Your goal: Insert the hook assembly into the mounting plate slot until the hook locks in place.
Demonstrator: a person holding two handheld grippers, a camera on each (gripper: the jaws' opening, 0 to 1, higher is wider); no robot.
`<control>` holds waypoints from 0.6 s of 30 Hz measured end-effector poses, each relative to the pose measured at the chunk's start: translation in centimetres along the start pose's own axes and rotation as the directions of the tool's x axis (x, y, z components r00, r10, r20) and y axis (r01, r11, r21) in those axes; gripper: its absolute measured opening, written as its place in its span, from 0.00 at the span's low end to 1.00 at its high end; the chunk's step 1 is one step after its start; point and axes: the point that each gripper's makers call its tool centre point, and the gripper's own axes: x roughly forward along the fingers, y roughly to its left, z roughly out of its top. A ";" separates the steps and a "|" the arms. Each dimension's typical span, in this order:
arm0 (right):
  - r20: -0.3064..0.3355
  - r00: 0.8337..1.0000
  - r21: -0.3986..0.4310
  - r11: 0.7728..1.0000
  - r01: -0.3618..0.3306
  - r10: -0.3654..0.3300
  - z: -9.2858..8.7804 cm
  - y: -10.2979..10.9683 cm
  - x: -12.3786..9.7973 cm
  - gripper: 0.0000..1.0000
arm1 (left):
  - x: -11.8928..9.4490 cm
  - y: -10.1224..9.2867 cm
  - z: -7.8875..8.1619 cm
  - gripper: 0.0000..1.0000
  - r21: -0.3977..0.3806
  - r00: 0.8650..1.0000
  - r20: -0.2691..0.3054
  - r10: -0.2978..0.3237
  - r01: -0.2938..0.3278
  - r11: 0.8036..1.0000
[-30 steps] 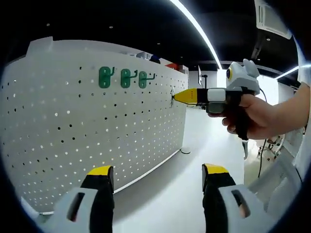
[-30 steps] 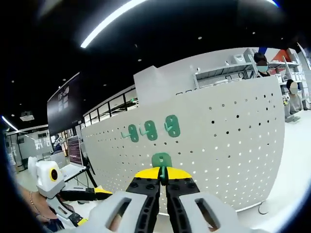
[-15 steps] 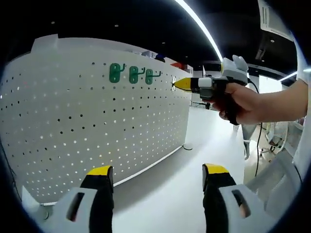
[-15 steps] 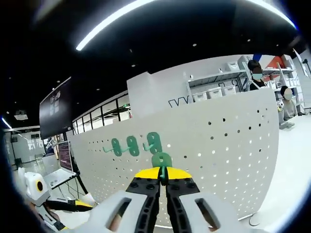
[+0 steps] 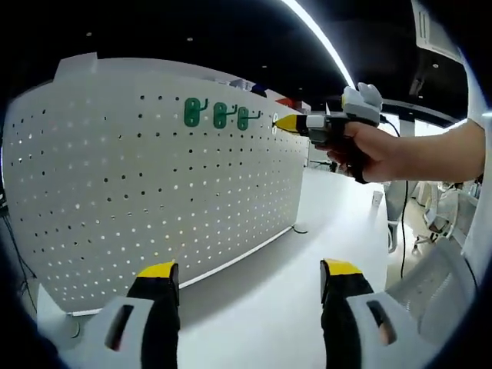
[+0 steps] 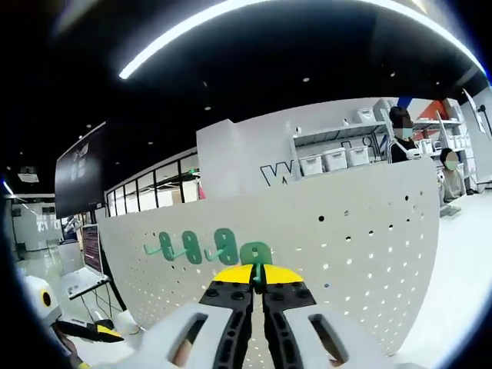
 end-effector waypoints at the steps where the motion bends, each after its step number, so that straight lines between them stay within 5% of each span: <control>1: 0.000 1.000 -0.003 1.000 0.000 0.000 0.1 0.0 0.1 0.00 | -0.1 0.0 0.0 0.77 -0.001 1.000 0.000 0.000 0.000 1.000; 18: 0.010 1.000 -0.049 0.999 0.014 -0.014 1.0 -0.7 2.1 0.00 | -0.4 0.2 -0.2 0.77 -0.004 1.000 -0.008 0.008 -0.008 1.000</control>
